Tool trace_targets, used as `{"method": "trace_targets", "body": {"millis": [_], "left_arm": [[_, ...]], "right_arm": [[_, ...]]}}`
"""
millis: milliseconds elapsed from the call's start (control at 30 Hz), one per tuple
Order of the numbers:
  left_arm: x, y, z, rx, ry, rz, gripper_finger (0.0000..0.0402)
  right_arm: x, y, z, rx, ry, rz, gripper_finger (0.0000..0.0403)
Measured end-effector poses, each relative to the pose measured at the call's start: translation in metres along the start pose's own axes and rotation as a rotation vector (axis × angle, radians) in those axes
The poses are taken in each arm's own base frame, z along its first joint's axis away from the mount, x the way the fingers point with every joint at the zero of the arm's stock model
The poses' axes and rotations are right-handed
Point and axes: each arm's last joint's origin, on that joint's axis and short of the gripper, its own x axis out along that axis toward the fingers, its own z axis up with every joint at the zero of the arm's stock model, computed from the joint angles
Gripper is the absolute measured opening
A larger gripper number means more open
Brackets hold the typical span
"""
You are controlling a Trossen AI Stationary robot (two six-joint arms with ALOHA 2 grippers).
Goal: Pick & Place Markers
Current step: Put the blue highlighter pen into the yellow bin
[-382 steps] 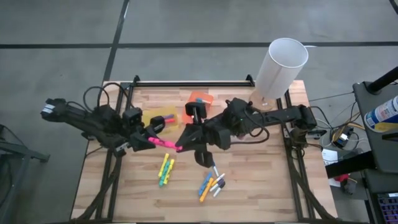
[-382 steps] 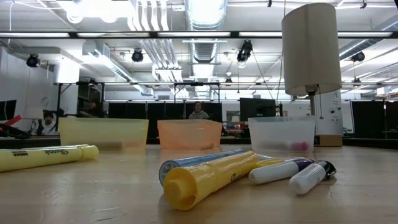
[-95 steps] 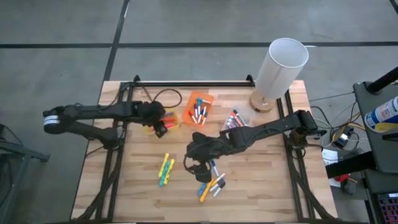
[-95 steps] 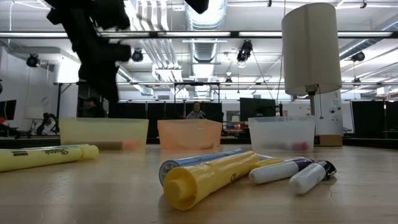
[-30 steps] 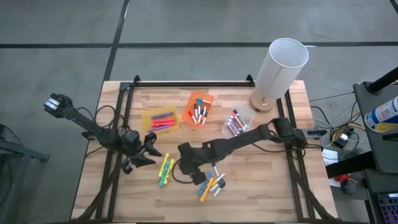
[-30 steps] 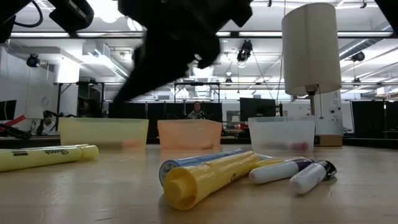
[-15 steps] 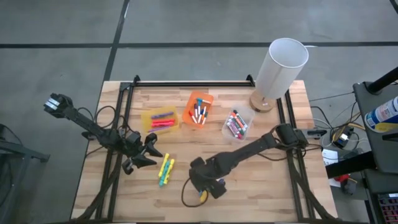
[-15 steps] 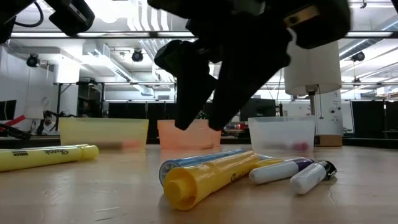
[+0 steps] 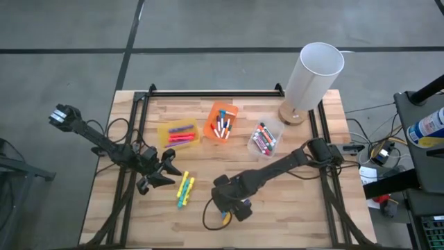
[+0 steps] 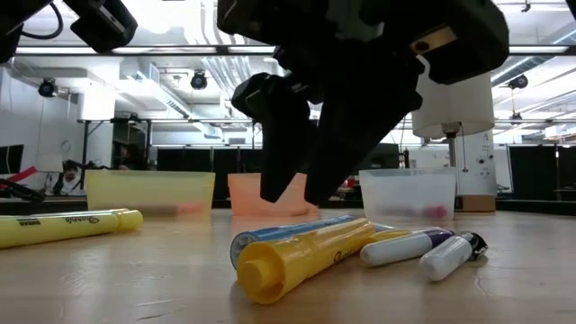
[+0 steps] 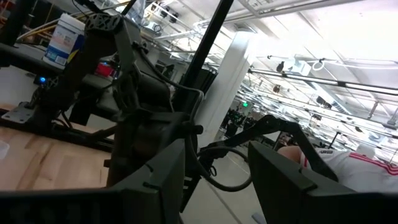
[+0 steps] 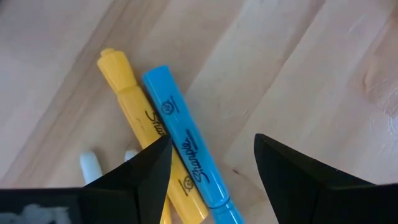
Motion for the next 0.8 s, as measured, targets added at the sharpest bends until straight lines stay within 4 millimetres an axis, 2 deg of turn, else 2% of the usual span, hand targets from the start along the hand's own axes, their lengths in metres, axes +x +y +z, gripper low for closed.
{"method": "trace_targets", "body": {"millis": [800], "left_arm": [[0.000,0.000,0.000,0.004,0.000,0.000,0.0170]], "right_arm": [[0.013,-0.001,-0.013,0.001,0.022,-0.020,0.0220]]}}
